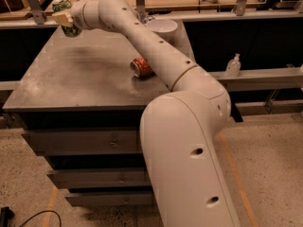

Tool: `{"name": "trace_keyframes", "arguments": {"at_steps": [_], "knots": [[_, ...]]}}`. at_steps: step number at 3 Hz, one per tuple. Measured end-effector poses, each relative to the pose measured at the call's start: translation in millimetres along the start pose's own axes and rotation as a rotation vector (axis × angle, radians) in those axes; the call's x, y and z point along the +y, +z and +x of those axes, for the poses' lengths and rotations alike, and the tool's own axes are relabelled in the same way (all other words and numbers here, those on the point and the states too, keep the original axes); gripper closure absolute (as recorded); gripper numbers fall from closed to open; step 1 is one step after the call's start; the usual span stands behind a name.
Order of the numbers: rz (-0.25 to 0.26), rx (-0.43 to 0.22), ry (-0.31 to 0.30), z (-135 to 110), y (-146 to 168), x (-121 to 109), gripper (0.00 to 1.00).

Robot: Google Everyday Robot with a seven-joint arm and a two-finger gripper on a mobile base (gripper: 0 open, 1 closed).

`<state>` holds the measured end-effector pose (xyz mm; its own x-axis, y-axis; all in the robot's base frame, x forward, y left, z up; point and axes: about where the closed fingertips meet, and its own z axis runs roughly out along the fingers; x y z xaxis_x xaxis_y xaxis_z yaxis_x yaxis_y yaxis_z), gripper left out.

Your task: Pick green can

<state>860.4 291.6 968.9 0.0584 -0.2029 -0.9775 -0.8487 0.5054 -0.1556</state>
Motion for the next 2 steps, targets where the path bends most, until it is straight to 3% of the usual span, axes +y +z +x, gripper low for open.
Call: {"name": "trace_keyframes", "arguments": {"at_steps": [1,2], "knots": [[0.034,-0.001,-0.006,-23.6,-40.9,-7.5,1.0],[0.031,0.003,-0.01,-25.6,-44.6,-3.8,1.0]]}}
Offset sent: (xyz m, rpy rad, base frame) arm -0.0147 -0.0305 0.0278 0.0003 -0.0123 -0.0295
